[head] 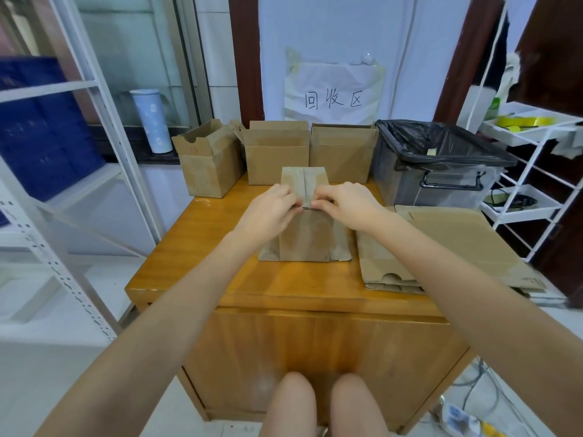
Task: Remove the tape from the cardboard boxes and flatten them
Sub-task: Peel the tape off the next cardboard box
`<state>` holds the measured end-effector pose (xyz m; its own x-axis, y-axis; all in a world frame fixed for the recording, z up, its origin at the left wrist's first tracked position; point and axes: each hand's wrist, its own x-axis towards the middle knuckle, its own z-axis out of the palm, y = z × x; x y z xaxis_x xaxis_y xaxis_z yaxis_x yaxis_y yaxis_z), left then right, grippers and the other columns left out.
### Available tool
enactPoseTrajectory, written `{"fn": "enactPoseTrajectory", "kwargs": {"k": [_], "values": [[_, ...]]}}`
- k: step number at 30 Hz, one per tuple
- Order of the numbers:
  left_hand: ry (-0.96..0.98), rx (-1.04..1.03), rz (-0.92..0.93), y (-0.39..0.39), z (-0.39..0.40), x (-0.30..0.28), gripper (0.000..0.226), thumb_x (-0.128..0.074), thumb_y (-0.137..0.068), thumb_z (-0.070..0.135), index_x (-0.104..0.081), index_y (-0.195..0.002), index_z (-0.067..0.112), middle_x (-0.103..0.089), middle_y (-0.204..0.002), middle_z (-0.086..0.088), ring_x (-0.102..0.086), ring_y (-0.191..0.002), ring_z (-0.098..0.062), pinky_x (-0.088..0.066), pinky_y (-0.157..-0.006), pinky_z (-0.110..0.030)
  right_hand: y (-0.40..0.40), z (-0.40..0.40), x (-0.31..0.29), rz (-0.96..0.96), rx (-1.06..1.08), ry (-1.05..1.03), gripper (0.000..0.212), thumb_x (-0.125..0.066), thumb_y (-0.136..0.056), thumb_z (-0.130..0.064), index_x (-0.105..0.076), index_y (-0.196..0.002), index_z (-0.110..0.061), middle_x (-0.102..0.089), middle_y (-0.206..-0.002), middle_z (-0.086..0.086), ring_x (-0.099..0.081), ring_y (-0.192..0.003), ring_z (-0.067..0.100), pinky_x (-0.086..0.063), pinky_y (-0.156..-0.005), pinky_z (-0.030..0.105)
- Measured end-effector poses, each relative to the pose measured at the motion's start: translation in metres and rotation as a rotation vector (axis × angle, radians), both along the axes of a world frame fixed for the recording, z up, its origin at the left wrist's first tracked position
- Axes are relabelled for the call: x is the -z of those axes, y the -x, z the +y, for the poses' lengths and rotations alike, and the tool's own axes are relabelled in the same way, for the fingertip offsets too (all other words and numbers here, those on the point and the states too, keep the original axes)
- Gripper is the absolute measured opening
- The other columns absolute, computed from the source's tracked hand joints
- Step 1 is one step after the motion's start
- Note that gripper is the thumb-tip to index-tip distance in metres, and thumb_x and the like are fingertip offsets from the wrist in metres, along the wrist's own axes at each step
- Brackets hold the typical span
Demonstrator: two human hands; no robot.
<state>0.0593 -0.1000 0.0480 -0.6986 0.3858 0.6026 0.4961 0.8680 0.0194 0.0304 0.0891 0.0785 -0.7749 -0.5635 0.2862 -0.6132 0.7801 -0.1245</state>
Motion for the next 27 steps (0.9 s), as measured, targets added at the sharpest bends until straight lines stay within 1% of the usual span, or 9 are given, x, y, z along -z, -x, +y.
{"fn": "enactPoseTrajectory", "kwargs": {"k": [3,5,7,9,11,15,20,24,27], "values": [[0.140,0.025,0.097,-0.003,-0.003,-0.004,0.032,-0.044,-0.093,0.024,-0.068,-0.090,0.004,-0.060,-0.077,-0.010,-0.057,-0.067,-0.028,-0.046,-0.048,-0.033,0.001,0.000,-0.001,-0.001,0.002,0.001,0.026,-0.045,-0.099,-0.039,-0.059,-0.099,-0.018,-0.067,-0.092,-0.001,-0.061,-0.085,0.024,-0.040,-0.067,0.031],[0.173,0.034,0.116,-0.005,-0.006,-0.004,0.036,-0.039,-0.089,0.023,-0.068,-0.093,0.002,-0.061,-0.075,-0.010,-0.059,-0.063,-0.029,-0.048,-0.042,-0.032,0.000,0.001,-0.002,-0.008,-0.001,0.012,0.025,-0.046,-0.099,-0.039,-0.056,-0.099,-0.016,-0.068,-0.097,-0.001,-0.061,-0.087,0.024,-0.044,-0.070,0.032],[0.189,0.010,0.132,-0.009,-0.009,-0.005,0.034,-0.046,-0.086,0.018,-0.068,-0.103,-0.001,-0.062,-0.075,-0.010,-0.061,-0.063,-0.028,-0.047,-0.042,-0.029,0.000,0.001,-0.003,-0.018,-0.009,0.022,0.023,-0.047,-0.099,-0.039,-0.053,-0.099,-0.017,-0.069,-0.102,-0.002,-0.062,-0.090,0.023,-0.047,-0.074,0.033],[0.197,-0.031,0.125,-0.011,-0.013,-0.006,0.032,-0.065,-0.080,0.010,-0.066,-0.109,-0.003,-0.063,-0.075,-0.011,-0.062,-0.063,-0.028,-0.044,-0.043,-0.026,-0.001,0.001,-0.004,-0.018,-0.017,0.023,0.022,-0.048,-0.098,-0.039,-0.051,-0.101,-0.017,-0.069,-0.105,0.000,-0.063,-0.091,0.024,-0.050,-0.077,0.035],[0.163,-0.098,0.066,-0.013,-0.014,-0.007,0.042,-0.073,-0.077,0.010,-0.064,-0.116,-0.003,-0.064,-0.080,-0.013,-0.063,-0.069,-0.030,-0.043,-0.047,-0.028,-0.001,0.000,-0.004,-0.017,-0.018,0.018,0.022,-0.048,-0.098,-0.039,-0.050,-0.102,-0.018,-0.070,-0.106,0.002,-0.063,-0.092,0.025,-0.050,-0.078,0.036],[-0.030,-0.230,-0.077,-0.014,-0.004,-0.005,0.044,-0.058,-0.088,0.019,-0.056,-0.130,0.005,-0.064,-0.106,-0.012,-0.063,-0.091,-0.031,-0.048,-0.068,-0.038,-0.002,-0.001,-0.003,-0.002,-0.015,0.017,0.024,-0.048,-0.098,-0.040,-0.052,-0.102,-0.017,-0.070,-0.108,0.002,-0.064,-0.096,0.026,-0.051,-0.080,0.037],[0.006,-0.291,-0.138,-0.008,0.011,-0.006,0.038,-0.051,-0.090,0.013,-0.055,-0.128,0.007,-0.062,-0.115,-0.010,-0.061,-0.100,-0.028,-0.048,-0.079,-0.035,0.000,-0.004,-0.003,0.018,0.008,-0.023,0.027,-0.047,-0.098,-0.043,-0.053,-0.101,-0.017,-0.069,-0.105,0.004,-0.063,-0.093,0.026,-0.052,-0.079,0.039],[0.085,-0.228,-0.202,-0.008,0.006,-0.013,0.036,-0.052,-0.089,0.012,-0.058,-0.125,0.008,-0.064,-0.118,-0.009,-0.061,-0.104,-0.027,-0.050,-0.086,-0.037,0.002,-0.003,-0.003,0.038,0.006,-0.043,0.026,-0.047,-0.098,-0.043,-0.055,-0.098,-0.018,-0.069,-0.103,0.003,-0.063,-0.091,0.025,-0.048,-0.073,0.032],[-0.001,-0.162,-0.259,-0.011,-0.005,-0.015,0.035,-0.054,-0.092,0.016,-0.060,-0.126,0.009,-0.063,-0.121,-0.007,-0.059,-0.108,-0.023,-0.048,-0.091,-0.034,0.003,-0.001,-0.001,0.025,0.018,-0.038,0.027,-0.045,-0.098,-0.043,-0.059,-0.099,-0.019,-0.068,-0.098,0.001,-0.062,-0.090,0.024,-0.041,-0.069,0.029]]}}
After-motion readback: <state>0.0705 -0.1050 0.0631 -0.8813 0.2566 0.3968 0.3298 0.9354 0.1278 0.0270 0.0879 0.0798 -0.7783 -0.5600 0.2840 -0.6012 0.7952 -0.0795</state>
